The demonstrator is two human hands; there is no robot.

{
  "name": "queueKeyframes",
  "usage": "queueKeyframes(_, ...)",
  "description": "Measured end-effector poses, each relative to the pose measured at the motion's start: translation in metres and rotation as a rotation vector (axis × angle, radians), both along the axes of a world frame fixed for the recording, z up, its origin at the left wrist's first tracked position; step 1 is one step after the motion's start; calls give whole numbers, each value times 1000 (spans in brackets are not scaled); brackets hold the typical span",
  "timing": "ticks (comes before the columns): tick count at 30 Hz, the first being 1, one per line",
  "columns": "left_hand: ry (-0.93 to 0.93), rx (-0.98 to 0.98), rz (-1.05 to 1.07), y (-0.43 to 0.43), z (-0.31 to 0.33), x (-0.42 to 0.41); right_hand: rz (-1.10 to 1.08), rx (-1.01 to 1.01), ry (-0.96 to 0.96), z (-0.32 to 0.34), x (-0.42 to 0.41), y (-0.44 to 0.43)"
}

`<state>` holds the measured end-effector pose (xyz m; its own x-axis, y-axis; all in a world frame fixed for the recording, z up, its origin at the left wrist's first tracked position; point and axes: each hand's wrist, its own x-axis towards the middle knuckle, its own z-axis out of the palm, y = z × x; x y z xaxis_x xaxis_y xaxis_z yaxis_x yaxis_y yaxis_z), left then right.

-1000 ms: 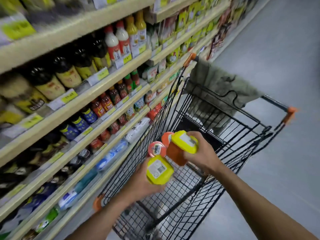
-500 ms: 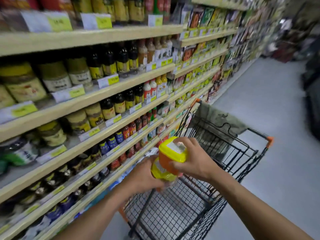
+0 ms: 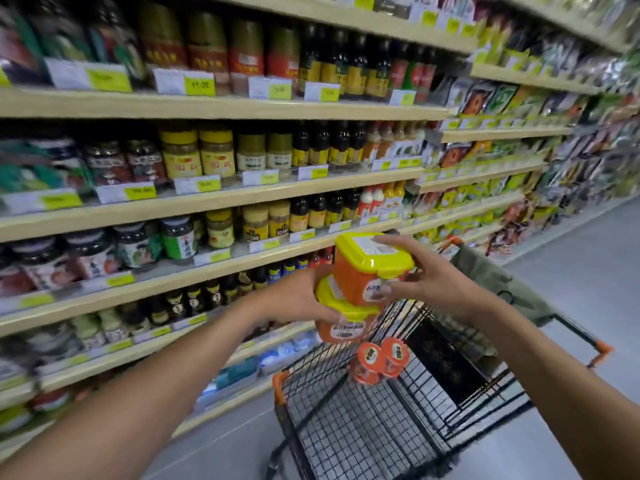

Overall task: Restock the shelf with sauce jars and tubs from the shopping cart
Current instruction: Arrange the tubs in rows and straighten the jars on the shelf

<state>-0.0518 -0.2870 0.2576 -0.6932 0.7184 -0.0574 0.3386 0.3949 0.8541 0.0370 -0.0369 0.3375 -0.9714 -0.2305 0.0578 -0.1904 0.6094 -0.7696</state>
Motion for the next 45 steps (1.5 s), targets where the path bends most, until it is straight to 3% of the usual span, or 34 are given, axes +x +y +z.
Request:
queueKeyframes(4,13,23,64,-33,33,33,79,-221,-8,18,15,-29)
queueKeyframes(11,9,53,227,-112,63,90,170,-420,92,32,28,-112)
queueKeyframes(29,22,187,933,-463,80,304,371,-593,37,30,63,-402)
queueKeyframes(36,56,318,1081,-607,84,405,457,-596,16,9,112,-554)
queueKeyframes(45,138,453,1202,-733,78,476,580,-598,-75,-4,146,-710)
